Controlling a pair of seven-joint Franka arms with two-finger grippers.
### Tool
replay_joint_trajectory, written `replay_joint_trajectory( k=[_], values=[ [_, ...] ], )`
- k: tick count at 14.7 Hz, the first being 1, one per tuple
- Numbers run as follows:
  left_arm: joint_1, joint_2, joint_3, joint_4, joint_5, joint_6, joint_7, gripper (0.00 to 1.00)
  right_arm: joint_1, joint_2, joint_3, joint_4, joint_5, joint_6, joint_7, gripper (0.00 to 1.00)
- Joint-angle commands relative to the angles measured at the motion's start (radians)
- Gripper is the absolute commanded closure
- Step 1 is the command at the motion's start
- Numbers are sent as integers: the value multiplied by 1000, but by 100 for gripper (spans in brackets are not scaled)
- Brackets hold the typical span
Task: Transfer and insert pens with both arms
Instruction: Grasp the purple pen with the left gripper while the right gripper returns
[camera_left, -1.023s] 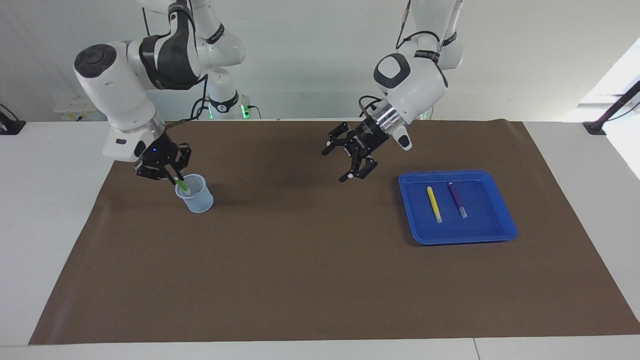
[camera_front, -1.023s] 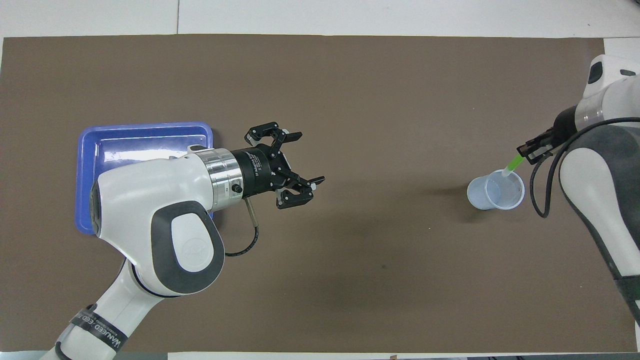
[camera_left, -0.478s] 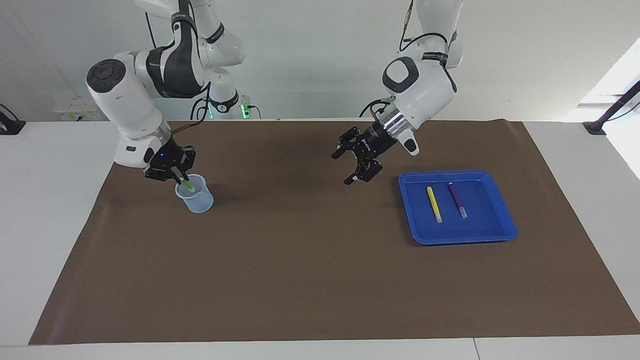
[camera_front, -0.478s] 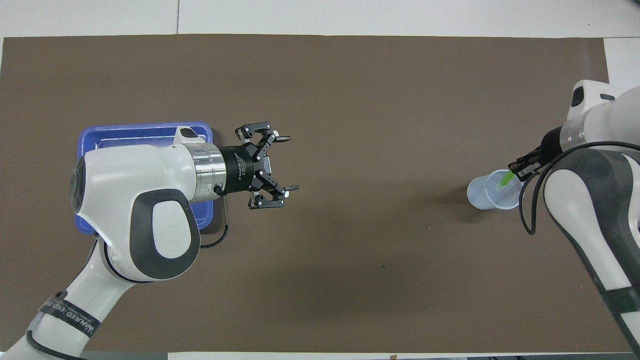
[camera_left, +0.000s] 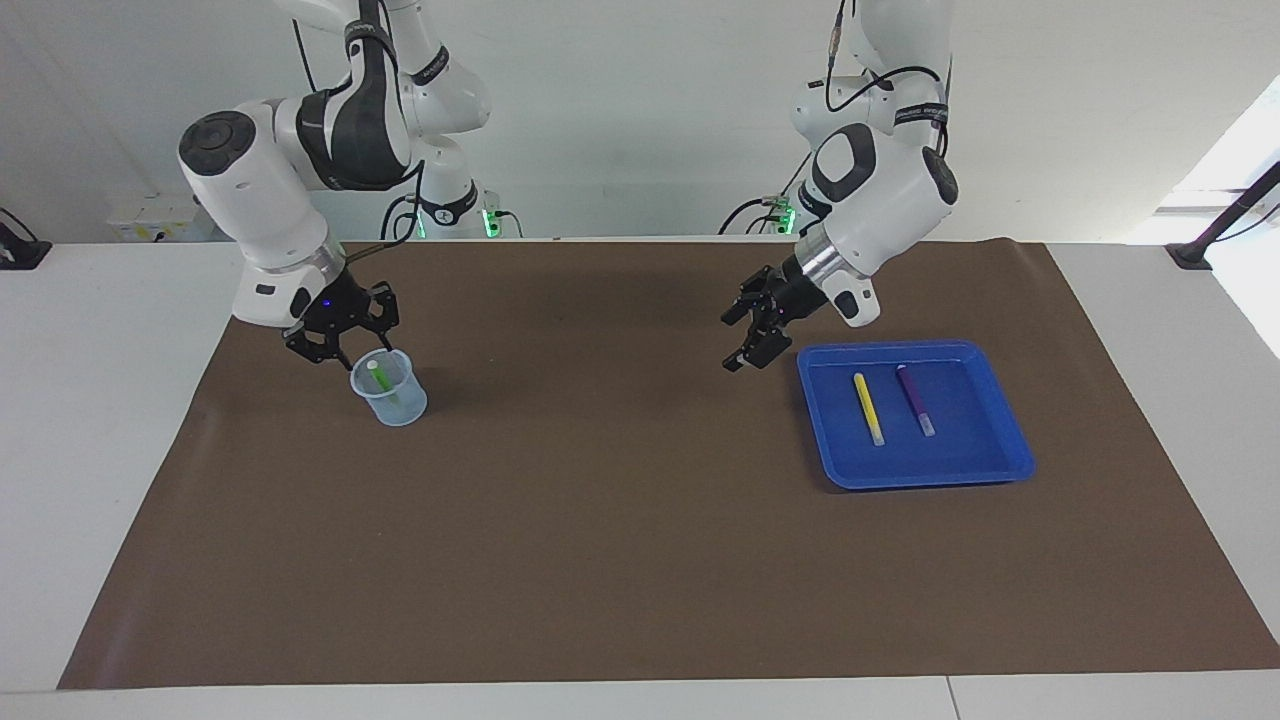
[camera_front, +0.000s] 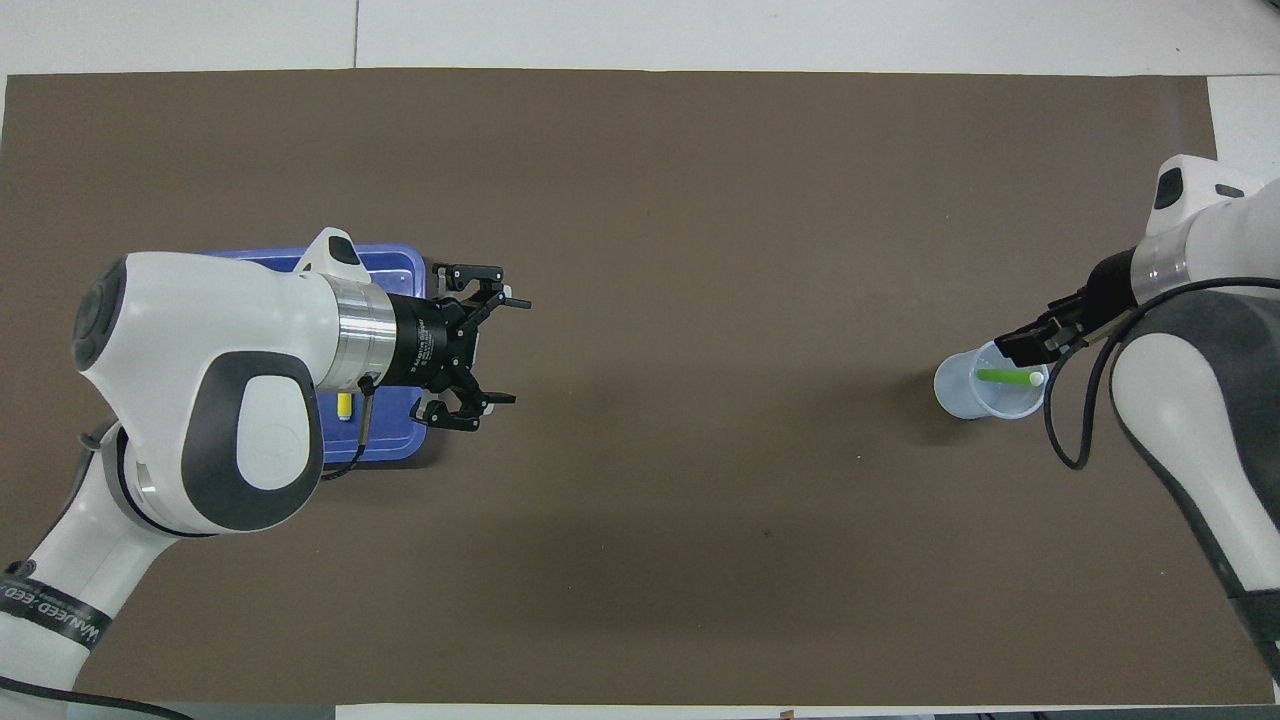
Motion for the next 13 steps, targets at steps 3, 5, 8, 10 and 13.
replay_joint_trajectory(
  k=[3, 5, 8, 10, 13],
  values=[
    [124, -32, 0, 8, 204, -155, 238, 0, 10, 22, 19, 66, 332, -49, 287, 5],
    [145, -34, 0, 8, 328, -168, 270, 0, 63, 22, 28, 64, 461, -29, 576, 0],
    [207, -31, 1, 7, 393, -206, 468, 0, 158, 21, 28, 49, 536, 86, 756, 0],
    [262, -21, 1, 7, 399, -199, 580, 0, 204, 12, 30, 15, 576, 152, 798, 0],
    [312, 12, 1, 7, 543, -173, 843, 0, 246, -4, 30, -28, 659, 215, 859, 0]
  ],
)
